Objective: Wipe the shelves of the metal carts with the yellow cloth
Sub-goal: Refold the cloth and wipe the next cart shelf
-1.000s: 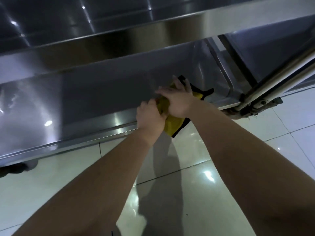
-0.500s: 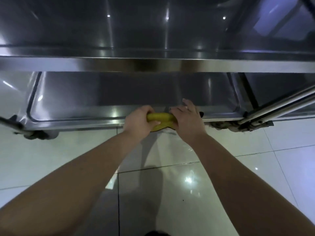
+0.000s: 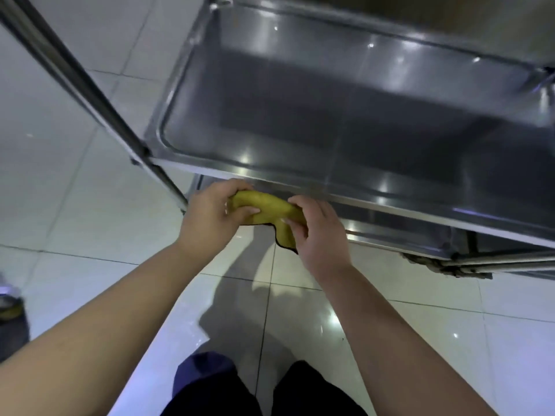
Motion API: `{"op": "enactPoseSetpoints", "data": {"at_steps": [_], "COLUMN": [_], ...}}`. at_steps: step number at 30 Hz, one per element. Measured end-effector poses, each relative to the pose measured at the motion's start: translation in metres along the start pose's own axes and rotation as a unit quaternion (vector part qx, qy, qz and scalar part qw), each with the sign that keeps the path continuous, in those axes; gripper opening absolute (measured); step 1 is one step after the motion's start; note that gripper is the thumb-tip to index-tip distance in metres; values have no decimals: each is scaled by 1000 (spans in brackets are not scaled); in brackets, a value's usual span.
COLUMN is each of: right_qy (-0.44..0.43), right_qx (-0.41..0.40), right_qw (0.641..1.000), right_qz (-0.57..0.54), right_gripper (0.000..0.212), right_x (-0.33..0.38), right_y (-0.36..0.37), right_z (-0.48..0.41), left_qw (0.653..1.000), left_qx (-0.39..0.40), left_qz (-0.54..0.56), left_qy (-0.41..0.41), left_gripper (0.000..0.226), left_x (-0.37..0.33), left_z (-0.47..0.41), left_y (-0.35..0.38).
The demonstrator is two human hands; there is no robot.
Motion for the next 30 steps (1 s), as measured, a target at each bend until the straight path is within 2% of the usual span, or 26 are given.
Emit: {"op": "enactPoseSetpoints", "data": {"at_steps": [11, 15, 18, 21, 24, 30], "right_qy": [-111, -87, -151, -246, -320, -406], "right_qx": [126, 167, 143, 152, 169, 197], "right_qw": [981, 981, 978, 957, 932, 891], "right_qz": [-94, -45, -3, 25, 6, -47], "right_gripper": [33, 35, 25, 18, 15, 9], "right_x": [305, 403, 479, 554, 618, 710], "right_y": [-199, -265, -310, -331, -337, -326], "right_z": [-68, -96, -114, -117, -112, -105], "left_qw": [995, 991, 977, 951, 920, 889], "left_qx": [-69, -107, -174, -271, -347, -399], "left_qz": [-48, -64, -112, -143, -177, -204], "left_qy": [-51, -47, -42, -36, -38, -91], "left_gripper": [24, 19, 19, 19, 20, 23], "left_x": [-208, -294, -344, -379, -399, -393], "left_z": [35, 56, 85, 130, 174, 210], "left_y": [-306, -415, -493, -563, -615, -685]}}
Point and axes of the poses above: each hand's wrist, its own z-axis away from the middle knuckle, its own y-axis out of the palm, x = y × z, the point moved 10 cm from there along -z, towards the middle knuckle, and after that the axes turned 2 degrees about -z, right-handed, at the moved point
